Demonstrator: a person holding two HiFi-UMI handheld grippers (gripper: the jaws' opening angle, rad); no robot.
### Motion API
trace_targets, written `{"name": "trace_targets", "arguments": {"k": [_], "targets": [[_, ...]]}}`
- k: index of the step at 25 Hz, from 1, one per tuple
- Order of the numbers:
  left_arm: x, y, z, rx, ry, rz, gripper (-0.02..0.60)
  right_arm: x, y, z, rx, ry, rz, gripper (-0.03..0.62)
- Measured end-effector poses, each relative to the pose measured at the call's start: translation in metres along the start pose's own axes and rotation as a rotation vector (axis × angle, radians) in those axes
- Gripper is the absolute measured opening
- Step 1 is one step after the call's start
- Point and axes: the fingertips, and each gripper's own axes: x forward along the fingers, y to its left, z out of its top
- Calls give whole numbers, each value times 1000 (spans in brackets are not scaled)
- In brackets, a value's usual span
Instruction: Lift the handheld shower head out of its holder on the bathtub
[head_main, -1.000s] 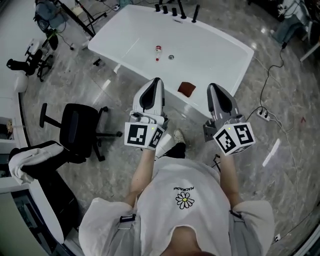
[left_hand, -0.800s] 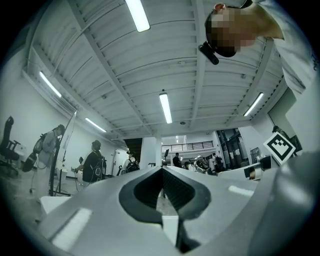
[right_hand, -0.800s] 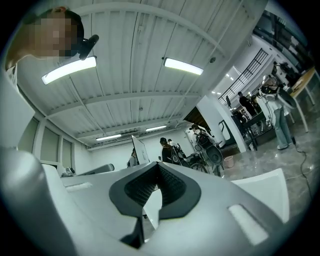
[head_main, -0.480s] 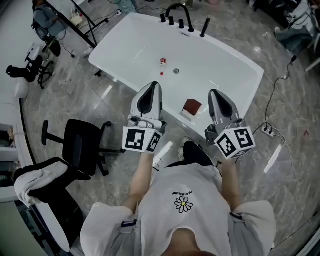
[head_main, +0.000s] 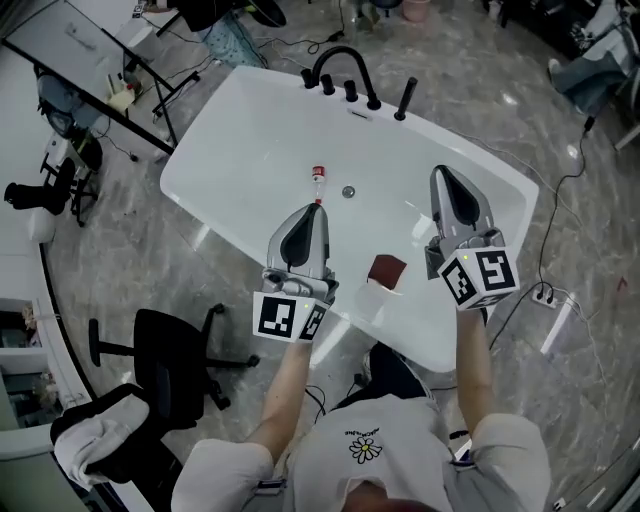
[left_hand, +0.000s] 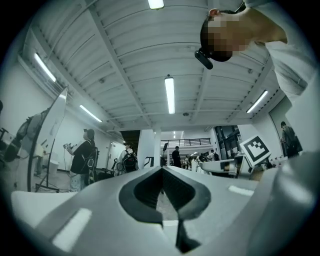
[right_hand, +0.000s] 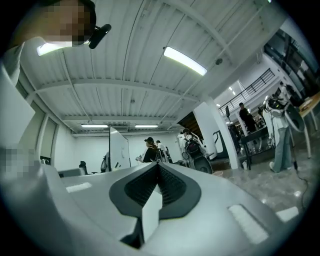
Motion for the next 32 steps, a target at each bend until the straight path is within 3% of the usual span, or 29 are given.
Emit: {"name": "trace_targets", "arguments": {"k": [4, 7, 10, 14, 20, 27, 32], "targets": [[85, 21, -66, -48, 17, -67, 0, 79, -70, -16, -77, -20, -60, 21], [144, 36, -106, -65, 1, -119, 0, 135, -111, -49, -140, 42, -85, 21], [199, 60, -146, -58, -11, -85, 0, 181, -139, -89, -191, 89, -63, 25], [251, 80, -197, -70, -8, -65, 0, 221, -174, -143, -130, 125, -45, 86], [297, 92, -276, -11, 39, -159, 0, 266, -236, -230, -25, 255, -96, 167], [333, 110, -340, -59, 61, -137, 0, 304, -281, -335, -42, 421, -148, 212], [340, 120, -359, -87, 55, -127, 0, 329, -289, -374, -78, 493, -153, 219]]}}
